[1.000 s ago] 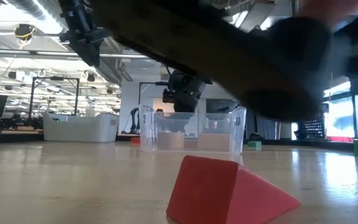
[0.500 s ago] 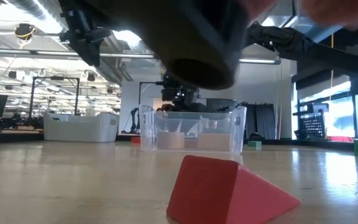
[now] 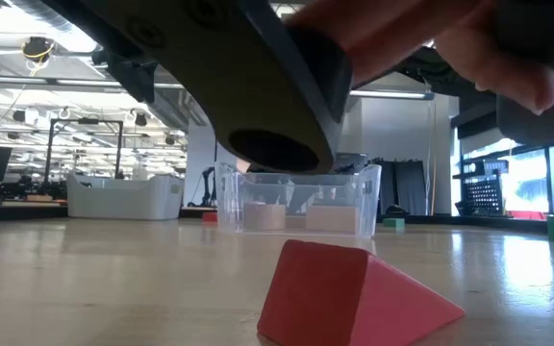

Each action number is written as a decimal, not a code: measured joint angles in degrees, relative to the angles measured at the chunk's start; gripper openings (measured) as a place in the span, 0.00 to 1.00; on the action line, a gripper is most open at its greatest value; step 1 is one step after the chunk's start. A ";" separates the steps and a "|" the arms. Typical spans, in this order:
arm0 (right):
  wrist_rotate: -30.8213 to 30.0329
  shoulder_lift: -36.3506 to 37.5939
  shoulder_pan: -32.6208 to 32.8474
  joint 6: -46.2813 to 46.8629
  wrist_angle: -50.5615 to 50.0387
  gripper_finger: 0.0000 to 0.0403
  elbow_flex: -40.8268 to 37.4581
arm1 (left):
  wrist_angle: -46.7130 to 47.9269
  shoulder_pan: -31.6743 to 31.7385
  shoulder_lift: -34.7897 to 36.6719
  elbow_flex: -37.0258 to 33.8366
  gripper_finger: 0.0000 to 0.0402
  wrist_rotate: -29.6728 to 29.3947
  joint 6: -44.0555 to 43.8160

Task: Sort & place blocks by color
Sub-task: Put the brown block into the transparent bin

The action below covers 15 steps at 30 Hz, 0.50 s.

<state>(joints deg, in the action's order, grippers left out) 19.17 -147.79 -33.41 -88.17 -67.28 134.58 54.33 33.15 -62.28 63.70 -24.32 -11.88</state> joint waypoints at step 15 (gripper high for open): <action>-3.35 -1.28 -1.25 4.91 -0.40 0.59 -0.15 | 0.00 0.00 0.00 0.00 0.40 0.02 0.02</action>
<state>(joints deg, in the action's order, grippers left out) 15.82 -149.06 -34.65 -83.26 -67.69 134.43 54.33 33.15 -62.28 63.70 -24.29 -11.86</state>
